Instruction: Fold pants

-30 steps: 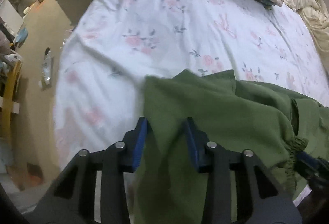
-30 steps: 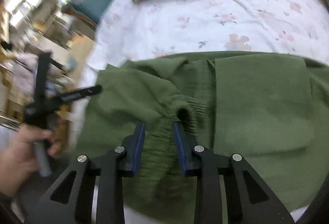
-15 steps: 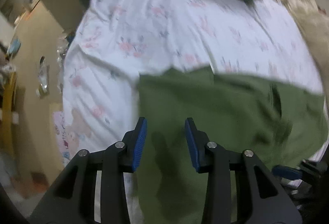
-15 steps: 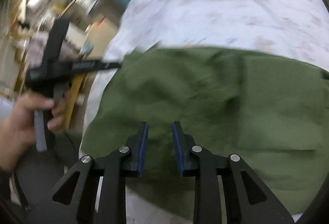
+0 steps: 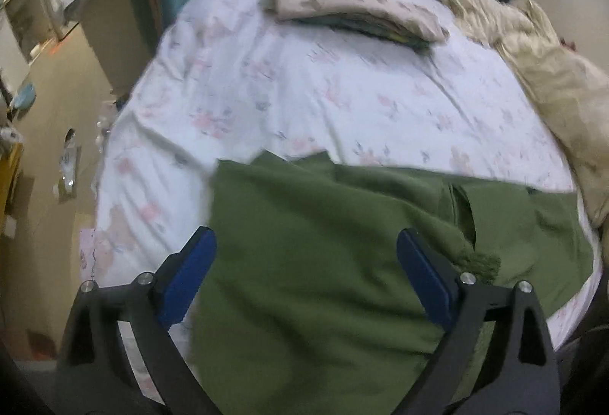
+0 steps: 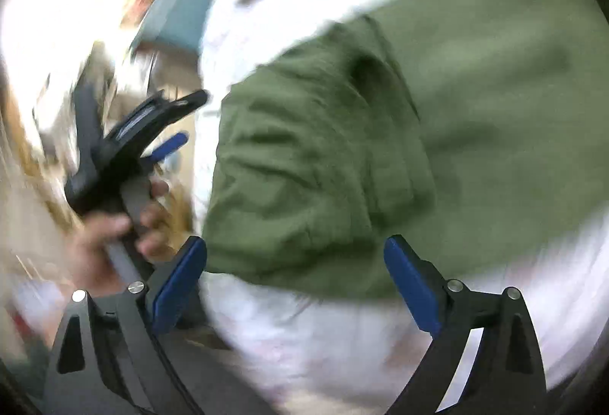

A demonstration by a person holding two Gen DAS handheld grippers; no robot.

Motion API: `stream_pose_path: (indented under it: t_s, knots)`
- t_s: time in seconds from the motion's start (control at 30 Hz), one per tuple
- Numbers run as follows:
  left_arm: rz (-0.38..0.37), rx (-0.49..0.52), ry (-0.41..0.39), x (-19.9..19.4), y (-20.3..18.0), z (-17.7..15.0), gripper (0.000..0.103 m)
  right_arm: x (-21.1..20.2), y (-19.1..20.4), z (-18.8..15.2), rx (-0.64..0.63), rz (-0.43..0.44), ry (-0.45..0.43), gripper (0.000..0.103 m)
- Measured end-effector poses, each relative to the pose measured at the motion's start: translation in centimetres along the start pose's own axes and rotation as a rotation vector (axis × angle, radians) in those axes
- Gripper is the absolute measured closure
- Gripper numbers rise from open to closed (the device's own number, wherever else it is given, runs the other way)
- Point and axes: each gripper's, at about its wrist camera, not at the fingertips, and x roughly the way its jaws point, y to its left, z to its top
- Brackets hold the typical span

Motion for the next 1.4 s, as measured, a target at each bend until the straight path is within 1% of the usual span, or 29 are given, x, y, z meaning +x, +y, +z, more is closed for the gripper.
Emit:
stream_pose_path:
  t_s: [0.03, 0.07, 0.13, 0.2, 0.23, 0.3, 0.33, 0.37, 0.4, 0.43, 0.5, 0.57, 0.63, 0.7, 0.73, 0.77, 0.83, 0.87, 0.93, 0.97, 1.03, 1.13, 1.2, 1.23, 1.27, 1.3, 1.33, 1.37, 1.4]
  knots:
    - [-0.02, -0.002, 0.024, 0.8, -0.6, -0.3, 0.009, 0.3, -1.4, -0.7, 0.07, 0.011, -0.013, 0.007]
    - [-0.036, -0.006, 0.052, 1.6, -1.0, -0.6, 0.009, 0.5, -3.5, -1.4, 0.16, -0.003, -0.043, 0.007]
    - [-0.018, -0.004, 0.12, 3.6, -1.2, -1.7, 0.009, 1.7, -5.7, -2.0, 0.252, -0.018, -0.078, 0.007]
    - [0.005, -0.003, 0.17, 5.0, -1.0, -2.8, 0.009, 1.5, -7.2, -1.3, 0.286, 0.021, -0.085, 0.008]
    - [0.01, -0.003, 0.176, 5.3, -1.3, -2.9, 0.009, 0.8, -7.3, -0.7, 0.284, 0.013, -0.116, 0.009]
    - [0.009, -0.001, 0.174, 5.4, -1.2, -2.8, 0.009, -1.5, -7.7, 0.9, 0.261, -0.059, -0.243, 0.009]
    - [0.007, -0.007, 0.178, 5.4, -1.2, -2.7, 0.008, -2.5, -8.2, 1.4, 0.272, -0.081, -0.293, 0.009]
    - [0.006, -0.012, 0.179, 5.4, -1.2, -2.7, 0.008, -4.0, -9.6, 2.4, 0.313, -0.099, -0.351, 0.009]
    - [0.006, -0.013, 0.178, 5.5, -1.2, -2.7, 0.007, -5.3, -11.2, 2.9, 0.379, -0.09, -0.414, 0.009]
    - [0.007, -0.01, 0.179, 5.7, -1.2, -2.8, 0.007, -6.9, -13.0, 3.6, 0.456, -0.061, -0.473, 0.01]
    - [0.006, -0.001, 0.184, 5.8, -1.2, -2.7, 0.007, -9.7, -15.4, 5.5, 0.54, -0.045, -0.546, 0.011]
    - [0.004, -0.007, 0.185, 5.9, -1.4, -2.8, 0.007, -12.6, -17.2, 8.4, 0.539, -0.085, -0.572, 0.011]
    - [0.007, -0.009, 0.188, 6.1, -1.5, -2.8, 0.005, -14.1, -18.9, 10.3, 0.588, -0.02, -0.589, 0.008]
    - [0.007, -0.005, 0.191, 6.3, -1.6, -2.7, 0.004, -15.6, -20.4, 11.9, 0.631, 0.03, -0.569, 0.008]
    - [0.006, -0.004, 0.192, 6.3, -1.6, -2.7, 0.003, -16.4, -20.5, 12.1, 0.618, 0.016, -0.586, 0.01]
    - [0.005, -0.003, 0.192, 6.3, -1.6, -2.7, 0.003, -17.9, -20.5, 12.4, 0.596, -0.04, -0.632, 0.013]
    - [0.002, -0.001, 0.191, 6.5, -1.6, -2.6, 0.003, -20.0, -21.0, 12.3, 0.591, -0.118, -0.692, 0.014]
    - [0.003, -0.002, 0.192, 6.5, -1.6, -2.6, 0.003, -20.7, -21.8, 12.6, 0.603, -0.129, -0.7, 0.016]
    - [0.005, -0.001, 0.193, 6.6, -1.6, -2.5, 0.003, -22.1, -23.4, 13.1, 0.652, -0.113, -0.723, 0.018]
    - [0.007, -0.002, 0.194, 6.6, -1.6, -2.5, 0.003, -22.6, -23.3, 13.5, 0.657, -0.119, -0.735, 0.018]
    - [0.008, 0.001, 0.196, 6.6, -1.5, -2.5, 0.002, -24.3, -23.7, 13.7, 0.658, -0.193, -0.78, 0.021]
    - [0.003, 0.001, 0.195, 6.7, -1.5, -2.4, 0.002, -25.8, -24.5, 13.4, 0.688, -0.21, -0.846, 0.023]
    - [0.008, 0.007, 0.194, 6.9, -1.5, -2.4, 0.002, -25.8, -24.8, 13.2, 0.688, -0.264, -0.869, 0.035]
    - [0.009, 0.011, 0.194, 6.9, -1.5, -2.4, 0.001, -26.1, -24.9, 13.0, 0.682, -0.303, -0.869, 0.051]
    - [0.01, 0.012, 0.194, 6.9, -1.6, -2.4, 0.001, -26.2, -24.6, 13.0, 0.666, -0.36, -0.863, 0.079]
    - [0.01, 0.01, 0.196, 6.9, -1.6, -2.4, 0.001, -25.7, -23.7, 13.5, 0.654, -0.394, -0.862, 0.094]
    - [0.012, 0.007, 0.198, 7.0, -1.6, -2.3, 0.001, -26.7, -23.3, 13.4, 0.634, -0.41, -0.879, 0.1]
    - [0.013, 0.005, 0.2, 6.9, -1.6, -2.3, 0.001, -27.1, -22.3, 13.2, 0.592, -0.429, -0.908, 0.1]
    - [0.012, 0.004, 0.2, 6.9, -1.6, -2.2, 0.001, -27.6, -21.9, 13.6, 0.565, -0.45, -0.918, 0.101]
